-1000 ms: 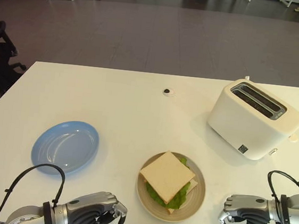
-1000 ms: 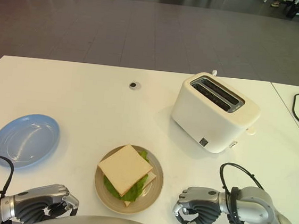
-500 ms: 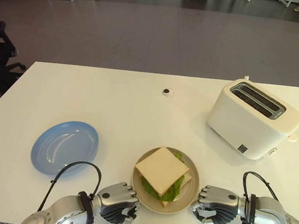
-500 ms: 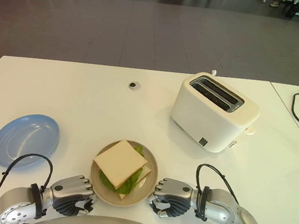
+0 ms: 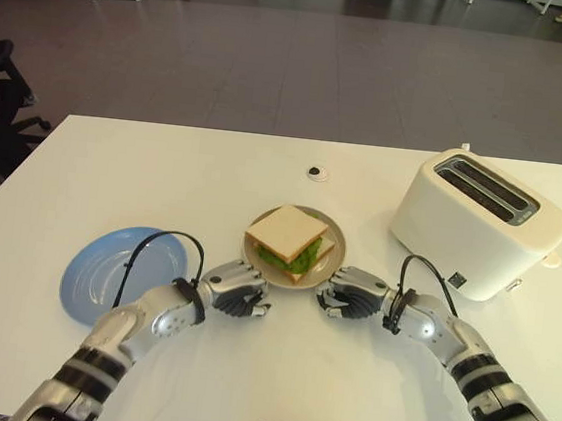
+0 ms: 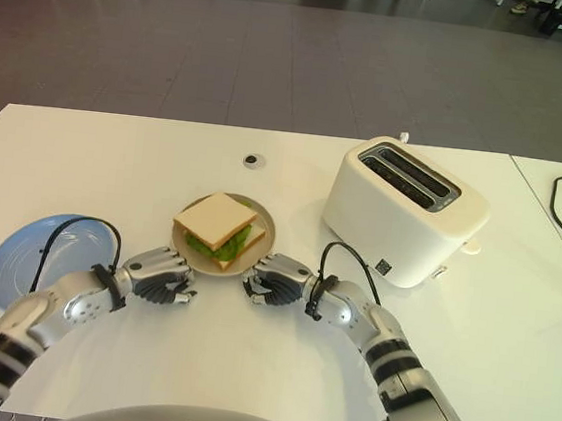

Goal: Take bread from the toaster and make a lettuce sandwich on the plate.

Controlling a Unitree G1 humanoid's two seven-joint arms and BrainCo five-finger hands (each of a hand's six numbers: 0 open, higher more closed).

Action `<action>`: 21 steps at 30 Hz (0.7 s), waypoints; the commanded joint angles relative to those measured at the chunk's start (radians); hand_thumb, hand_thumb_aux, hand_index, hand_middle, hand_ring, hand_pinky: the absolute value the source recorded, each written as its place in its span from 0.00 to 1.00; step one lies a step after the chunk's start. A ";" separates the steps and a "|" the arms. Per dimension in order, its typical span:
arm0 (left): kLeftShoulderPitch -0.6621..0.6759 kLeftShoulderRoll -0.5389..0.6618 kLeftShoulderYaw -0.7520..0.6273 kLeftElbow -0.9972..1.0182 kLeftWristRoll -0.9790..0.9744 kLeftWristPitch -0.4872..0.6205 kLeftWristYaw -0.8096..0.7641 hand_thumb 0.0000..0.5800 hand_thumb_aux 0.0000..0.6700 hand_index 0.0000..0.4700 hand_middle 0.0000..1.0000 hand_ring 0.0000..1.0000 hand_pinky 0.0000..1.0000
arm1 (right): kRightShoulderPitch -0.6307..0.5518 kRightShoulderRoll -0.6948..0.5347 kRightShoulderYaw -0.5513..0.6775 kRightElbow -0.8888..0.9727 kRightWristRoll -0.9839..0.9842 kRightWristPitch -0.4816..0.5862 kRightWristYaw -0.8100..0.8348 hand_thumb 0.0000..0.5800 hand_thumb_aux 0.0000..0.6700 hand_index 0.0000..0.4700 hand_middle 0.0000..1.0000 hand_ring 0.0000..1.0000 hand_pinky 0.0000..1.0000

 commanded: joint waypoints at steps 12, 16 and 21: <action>0.324 0.141 0.215 -0.509 -0.271 0.092 -0.094 0.72 0.47 0.47 0.89 0.89 0.89 | 0.137 -0.179 -0.121 -0.363 0.205 0.052 0.001 0.87 0.64 0.64 0.22 0.22 0.22; 0.642 0.111 0.432 -0.803 -0.608 0.048 -0.109 0.12 0.06 0.06 0.00 0.00 0.00 | 0.348 -0.294 -0.232 -0.695 0.709 0.080 0.135 0.00 0.00 0.00 0.00 0.00 0.00; 0.653 -0.131 0.311 -0.711 -0.823 -0.003 -0.028 0.00 0.00 0.00 0.00 0.00 0.00 | 0.404 -0.095 -0.265 -0.597 0.991 0.105 0.159 0.00 0.00 0.00 0.00 0.00 0.00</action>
